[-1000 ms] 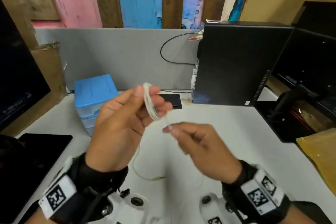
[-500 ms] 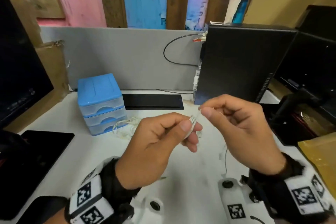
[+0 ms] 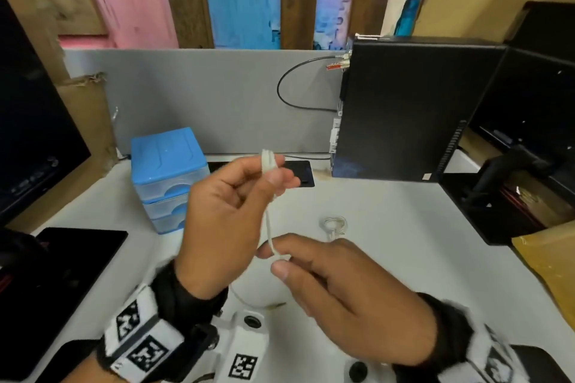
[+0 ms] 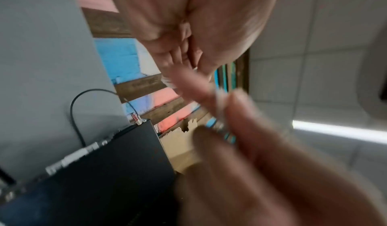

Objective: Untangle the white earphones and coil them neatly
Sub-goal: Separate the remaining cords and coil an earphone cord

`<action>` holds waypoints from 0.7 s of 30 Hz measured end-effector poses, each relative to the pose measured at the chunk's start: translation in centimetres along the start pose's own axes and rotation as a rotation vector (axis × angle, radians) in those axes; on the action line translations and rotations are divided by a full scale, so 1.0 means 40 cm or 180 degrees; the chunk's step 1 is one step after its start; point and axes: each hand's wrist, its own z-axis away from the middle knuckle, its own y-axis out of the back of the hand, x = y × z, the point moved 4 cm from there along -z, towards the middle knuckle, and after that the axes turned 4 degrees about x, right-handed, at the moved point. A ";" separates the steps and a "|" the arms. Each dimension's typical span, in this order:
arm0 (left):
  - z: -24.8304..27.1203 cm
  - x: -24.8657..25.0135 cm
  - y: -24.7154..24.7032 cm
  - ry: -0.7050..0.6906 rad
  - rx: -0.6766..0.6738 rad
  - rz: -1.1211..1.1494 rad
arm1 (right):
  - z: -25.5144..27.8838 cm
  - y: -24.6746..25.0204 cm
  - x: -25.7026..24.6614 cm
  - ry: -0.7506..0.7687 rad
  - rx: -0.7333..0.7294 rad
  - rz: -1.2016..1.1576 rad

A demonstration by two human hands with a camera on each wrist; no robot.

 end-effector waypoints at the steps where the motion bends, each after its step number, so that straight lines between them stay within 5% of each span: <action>1: 0.010 0.002 -0.006 -0.0165 -0.0115 -0.0369 | 0.005 0.020 -0.016 0.0017 -0.0010 0.0050; 5: 0.036 0.008 -0.029 -0.0907 -0.0910 -0.1547 | 0.018 0.112 -0.033 0.0208 0.0502 0.0196; 10: 0.052 0.017 -0.048 0.0160 -0.1669 -0.0488 | 0.003 0.181 0.007 0.0323 0.1291 -0.0399; 14: 0.017 0.032 -0.035 0.0465 -0.1350 0.0814 | -0.022 0.154 0.082 0.0126 0.1732 -0.0838; 17: -0.018 0.014 -0.007 0.0698 -0.0583 0.1542 | -0.026 0.075 0.119 -0.0155 0.1750 -0.0477; 21: -0.016 -0.036 -0.004 0.0409 -0.0026 0.0704 | -0.015 -0.022 0.064 0.0214 0.1527 0.1046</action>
